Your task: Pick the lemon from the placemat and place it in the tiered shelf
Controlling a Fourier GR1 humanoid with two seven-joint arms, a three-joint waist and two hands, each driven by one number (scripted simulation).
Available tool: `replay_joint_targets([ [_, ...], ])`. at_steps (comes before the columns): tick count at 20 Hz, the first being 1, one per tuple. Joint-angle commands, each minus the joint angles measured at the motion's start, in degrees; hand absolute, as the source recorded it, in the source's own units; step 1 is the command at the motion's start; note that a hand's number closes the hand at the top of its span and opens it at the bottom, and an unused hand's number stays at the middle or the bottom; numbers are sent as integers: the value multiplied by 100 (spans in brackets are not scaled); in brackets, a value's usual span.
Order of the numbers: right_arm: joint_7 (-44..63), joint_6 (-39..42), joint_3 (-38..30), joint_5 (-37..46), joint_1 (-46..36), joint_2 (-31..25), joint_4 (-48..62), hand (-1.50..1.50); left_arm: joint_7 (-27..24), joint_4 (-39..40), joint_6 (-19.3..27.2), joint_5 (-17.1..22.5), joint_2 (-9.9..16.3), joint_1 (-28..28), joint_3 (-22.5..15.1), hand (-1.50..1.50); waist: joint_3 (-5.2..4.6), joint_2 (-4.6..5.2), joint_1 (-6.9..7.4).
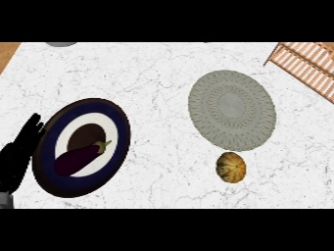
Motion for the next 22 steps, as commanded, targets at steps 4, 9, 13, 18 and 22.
replay_joint_targets([
  [4,-650,-869,-340,-39,-137,-11,1175,150,-52,173,-27,-93,-28,-163,44,0,1,6,-4],
  [9,-751,-1695,-765,2,-20,-162,1997,150,42,-40,54,-178,-49,-147,11,0,7,28,31],
  [13,-899,-1693,-558,202,29,-222,2463,-150,74,-230,11,-141,-69,28,65,0,3,11,27],
  [18,-1463,-2122,-563,228,-92,-223,3082,-150,-157,95,-65,-162,-160,18,92,0,4,27,47],
  [22,-1756,-2425,-853,-88,-209,-261,3077,-150,92,91,-171,-59,58,-175,274,0,5,19,27],
])
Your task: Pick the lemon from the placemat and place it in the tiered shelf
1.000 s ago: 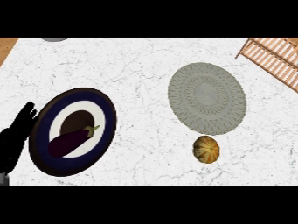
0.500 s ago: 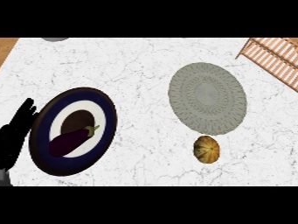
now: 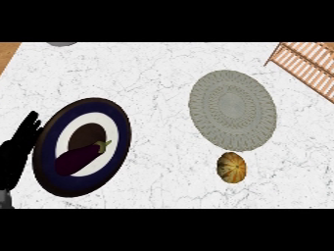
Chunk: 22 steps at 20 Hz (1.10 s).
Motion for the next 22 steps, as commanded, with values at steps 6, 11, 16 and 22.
replay_joint_targets([
  [6,-452,-439,-880,-958,-161,-4,212,-150,-263,-43,-41,-70,-117,298,-16,0,2,-17,2],
  [11,-312,-45,-1205,-1553,-200,-137,-435,-150,-276,281,-327,155,210,7,304,0,-6,-49,-125],
  [16,-103,178,-1450,-2052,230,-226,-1578,-150,-258,48,83,-155,-172,228,69,0,-7,-86,-205],
  [22,503,1060,-2095,-2645,1103,-901,-2983,-150,-176,61,247,-240,-273,186,57,0,-7,-116,-355],
])
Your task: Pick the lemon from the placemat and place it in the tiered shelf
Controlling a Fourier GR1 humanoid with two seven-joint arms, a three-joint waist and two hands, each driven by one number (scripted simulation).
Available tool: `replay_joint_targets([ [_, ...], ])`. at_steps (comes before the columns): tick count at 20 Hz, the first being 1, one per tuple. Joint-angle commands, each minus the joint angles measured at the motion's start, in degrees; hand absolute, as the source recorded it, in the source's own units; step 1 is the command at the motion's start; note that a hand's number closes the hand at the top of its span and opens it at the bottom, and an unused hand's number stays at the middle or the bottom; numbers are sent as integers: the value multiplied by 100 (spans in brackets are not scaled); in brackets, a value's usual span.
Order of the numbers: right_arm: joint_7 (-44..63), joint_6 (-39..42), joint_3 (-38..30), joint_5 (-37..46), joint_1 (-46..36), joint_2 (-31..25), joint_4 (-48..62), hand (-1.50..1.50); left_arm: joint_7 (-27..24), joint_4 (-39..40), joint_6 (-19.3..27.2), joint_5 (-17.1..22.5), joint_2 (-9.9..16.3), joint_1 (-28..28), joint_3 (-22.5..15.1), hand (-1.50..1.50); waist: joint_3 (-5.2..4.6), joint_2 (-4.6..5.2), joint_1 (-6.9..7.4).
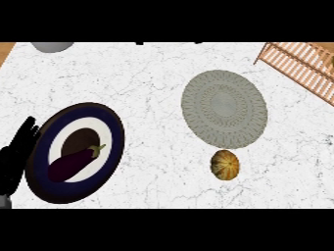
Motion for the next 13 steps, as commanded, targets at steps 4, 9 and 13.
replay_joint_targets([
  [4,1229,1213,-891,-545,811,-1025,-1557,-150,37,4,-74,102,117,148,187,0,-6,-55,-197],
  [9,1594,2701,-2072,-1204,1698,-1648,-2109,-150,81,-83,-139,220,221,277,352,0,9,-83,-341],
  [13,1842,3774,-3254,-1724,2087,-1996,-2566,-150,74,-418,-139,205,28,491,193,0,12,-76,-271],
])
